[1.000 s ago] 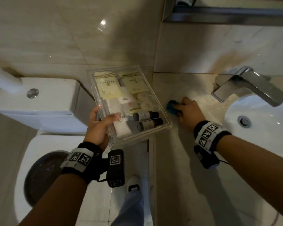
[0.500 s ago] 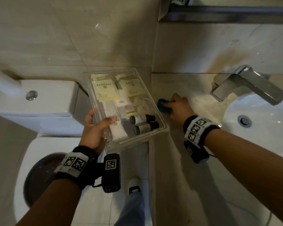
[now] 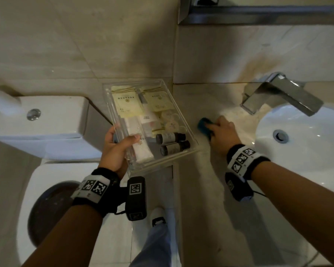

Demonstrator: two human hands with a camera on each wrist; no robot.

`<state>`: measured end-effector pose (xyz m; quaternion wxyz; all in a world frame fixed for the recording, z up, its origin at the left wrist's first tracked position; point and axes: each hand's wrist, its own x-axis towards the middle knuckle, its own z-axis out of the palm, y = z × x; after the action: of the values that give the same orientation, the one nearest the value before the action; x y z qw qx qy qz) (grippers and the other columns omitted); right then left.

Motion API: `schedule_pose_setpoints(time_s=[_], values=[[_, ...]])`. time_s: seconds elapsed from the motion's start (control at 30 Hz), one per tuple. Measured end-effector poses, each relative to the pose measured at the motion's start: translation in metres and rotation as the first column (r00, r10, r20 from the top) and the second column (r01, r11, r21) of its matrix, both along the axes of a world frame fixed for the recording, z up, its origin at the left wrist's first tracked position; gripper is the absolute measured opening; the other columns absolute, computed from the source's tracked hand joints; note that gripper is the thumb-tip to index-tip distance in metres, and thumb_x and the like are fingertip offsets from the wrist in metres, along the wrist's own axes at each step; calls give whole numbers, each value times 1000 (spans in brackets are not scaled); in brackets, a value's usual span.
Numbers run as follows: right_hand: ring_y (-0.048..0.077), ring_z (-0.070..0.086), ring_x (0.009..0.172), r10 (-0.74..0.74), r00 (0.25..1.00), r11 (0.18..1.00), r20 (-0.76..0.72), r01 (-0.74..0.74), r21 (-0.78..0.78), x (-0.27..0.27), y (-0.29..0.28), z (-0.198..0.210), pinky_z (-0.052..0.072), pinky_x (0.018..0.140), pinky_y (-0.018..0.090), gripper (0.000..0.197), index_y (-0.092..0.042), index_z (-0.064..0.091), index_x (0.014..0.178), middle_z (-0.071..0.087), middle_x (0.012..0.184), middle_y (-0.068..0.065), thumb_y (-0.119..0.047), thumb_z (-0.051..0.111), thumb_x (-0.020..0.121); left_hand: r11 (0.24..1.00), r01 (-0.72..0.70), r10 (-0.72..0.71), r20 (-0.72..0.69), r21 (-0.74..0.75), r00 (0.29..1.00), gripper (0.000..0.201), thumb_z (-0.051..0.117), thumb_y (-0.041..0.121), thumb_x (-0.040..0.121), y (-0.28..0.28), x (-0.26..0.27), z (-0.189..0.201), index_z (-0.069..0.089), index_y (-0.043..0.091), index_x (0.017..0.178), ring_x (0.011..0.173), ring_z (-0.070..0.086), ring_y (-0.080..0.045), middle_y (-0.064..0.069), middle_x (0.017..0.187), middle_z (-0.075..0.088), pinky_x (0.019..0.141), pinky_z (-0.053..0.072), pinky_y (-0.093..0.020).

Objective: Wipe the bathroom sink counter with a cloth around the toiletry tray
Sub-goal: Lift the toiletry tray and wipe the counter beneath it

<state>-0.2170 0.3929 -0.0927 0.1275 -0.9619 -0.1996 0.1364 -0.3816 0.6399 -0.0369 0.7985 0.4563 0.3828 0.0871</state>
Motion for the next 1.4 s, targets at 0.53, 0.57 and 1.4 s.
schedule_pose_setpoints(time_s=[0.53, 0.57, 1.4], values=[[40, 47, 96, 32, 999, 999, 35, -33, 19, 4, -17, 2, 36, 86, 34, 37, -11, 64, 118, 50, 110, 20, -4, 57, 83, 1000, 3, -3, -6, 13, 1000, 59, 63, -6, 79, 0, 7, -7, 46, 17, 131, 98, 64, -30, -15, 117, 64, 68, 55, -35], [42, 49, 95, 30, 998, 999, 48, -31, 17, 15, -19, 1, 38, 86, 36, 37, -10, 64, 118, 50, 109, 22, -3, 57, 83, 1000, 1, -1, -3, 17, 1000, 59, 63, -7, 79, 1, 7, -7, 46, 16, 131, 103, 63, -32, -15, 118, 63, 71, 54, -37], [40, 37, 119, -48, 999, 972, -22, 41, -230, 64, 49, 20, 34, 105, 42, 47, -18, 36, 141, 30, 139, 17, -20, 42, 94, 999, 6, -4, -55, 39, 999, 57, 65, -3, 79, 16, 17, 0, 46, 29, 121, 109, 61, -36, -15, 114, 65, 95, 46, -55]])
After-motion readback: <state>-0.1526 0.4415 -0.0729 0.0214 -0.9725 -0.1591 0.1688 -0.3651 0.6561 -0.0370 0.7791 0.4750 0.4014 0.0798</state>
